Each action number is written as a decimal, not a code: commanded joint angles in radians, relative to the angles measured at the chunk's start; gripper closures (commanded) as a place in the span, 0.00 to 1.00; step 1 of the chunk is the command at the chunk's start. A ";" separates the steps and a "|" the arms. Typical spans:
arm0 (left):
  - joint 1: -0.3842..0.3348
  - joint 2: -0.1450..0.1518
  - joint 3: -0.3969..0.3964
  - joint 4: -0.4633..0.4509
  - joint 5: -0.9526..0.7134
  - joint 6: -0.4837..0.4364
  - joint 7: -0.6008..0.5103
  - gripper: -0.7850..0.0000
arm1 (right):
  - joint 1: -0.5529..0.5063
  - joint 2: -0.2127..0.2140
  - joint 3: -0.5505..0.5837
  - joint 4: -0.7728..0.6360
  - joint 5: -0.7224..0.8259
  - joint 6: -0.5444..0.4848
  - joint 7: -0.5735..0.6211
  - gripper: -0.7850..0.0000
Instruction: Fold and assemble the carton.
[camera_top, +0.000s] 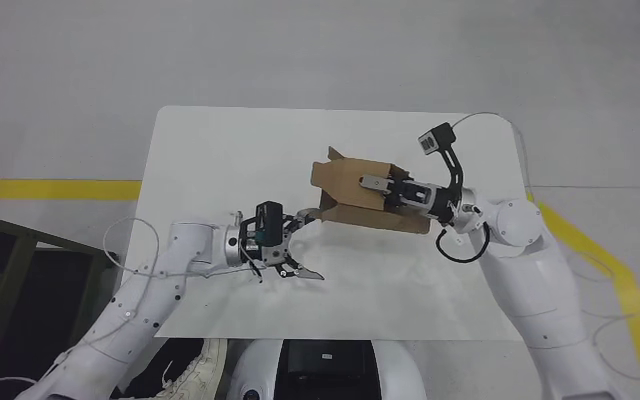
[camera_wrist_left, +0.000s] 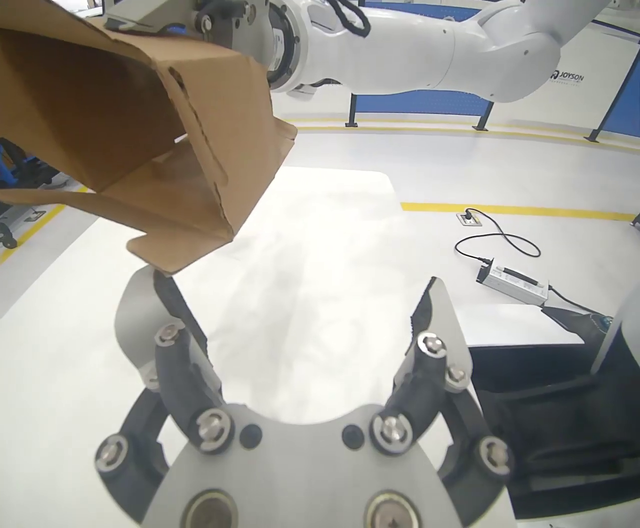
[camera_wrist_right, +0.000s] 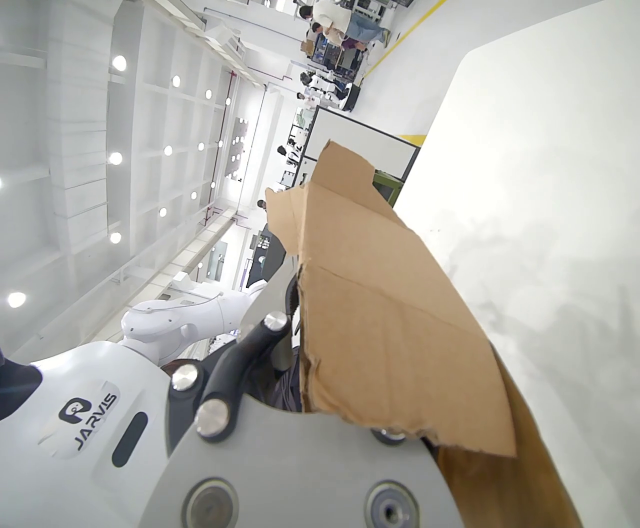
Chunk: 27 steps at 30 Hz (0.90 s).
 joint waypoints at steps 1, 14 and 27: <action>-0.008 0.000 0.007 0.003 0.011 0.000 0.022 0.00 | -0.001 0.000 -0.005 -0.001 0.000 -0.001 0.004 1.00; -0.013 -0.002 0.012 0.003 0.094 0.017 0.137 0.00 | 0.008 -0.003 -0.039 0.002 0.010 0.003 0.025 1.00; -0.042 -0.009 0.037 0.020 0.044 0.000 0.145 0.00 | 0.017 -0.004 -0.064 -0.007 0.012 0.012 0.048 1.00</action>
